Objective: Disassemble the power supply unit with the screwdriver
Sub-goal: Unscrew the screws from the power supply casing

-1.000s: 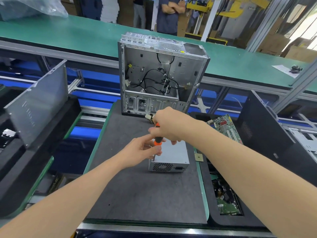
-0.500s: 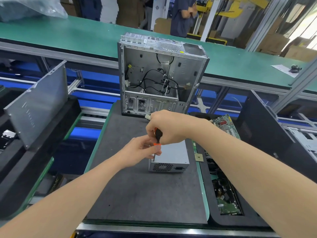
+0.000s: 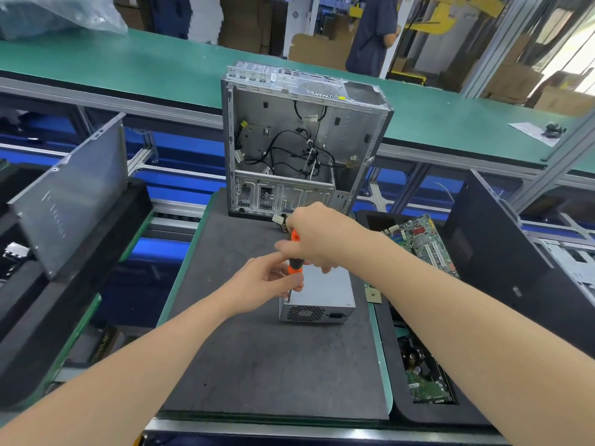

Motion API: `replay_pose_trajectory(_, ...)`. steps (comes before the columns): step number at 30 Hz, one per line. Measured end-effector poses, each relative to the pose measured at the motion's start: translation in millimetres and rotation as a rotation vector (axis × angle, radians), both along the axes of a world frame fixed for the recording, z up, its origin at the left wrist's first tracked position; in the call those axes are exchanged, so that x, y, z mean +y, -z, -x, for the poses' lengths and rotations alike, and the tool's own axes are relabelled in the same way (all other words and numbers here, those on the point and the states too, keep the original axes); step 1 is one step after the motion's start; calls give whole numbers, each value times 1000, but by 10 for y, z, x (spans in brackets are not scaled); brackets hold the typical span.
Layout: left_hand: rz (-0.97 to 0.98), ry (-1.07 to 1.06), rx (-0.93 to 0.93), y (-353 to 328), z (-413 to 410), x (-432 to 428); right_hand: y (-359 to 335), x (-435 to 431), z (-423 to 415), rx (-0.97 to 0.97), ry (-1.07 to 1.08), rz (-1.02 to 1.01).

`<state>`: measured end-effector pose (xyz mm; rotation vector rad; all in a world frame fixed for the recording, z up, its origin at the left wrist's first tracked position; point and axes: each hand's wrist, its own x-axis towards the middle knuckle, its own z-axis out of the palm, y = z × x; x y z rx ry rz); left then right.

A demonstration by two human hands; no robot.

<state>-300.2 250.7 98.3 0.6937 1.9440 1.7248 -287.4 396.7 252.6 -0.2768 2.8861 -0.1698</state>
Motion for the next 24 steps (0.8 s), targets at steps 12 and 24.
replay_pose_trajectory(12,-13,-1,13,19,18,-6,-145,139,66,-106,-347,-67)
replay_pose_trajectory(24,-11,-22,5,43,29,11,0,75,-38,278,-55,-233)
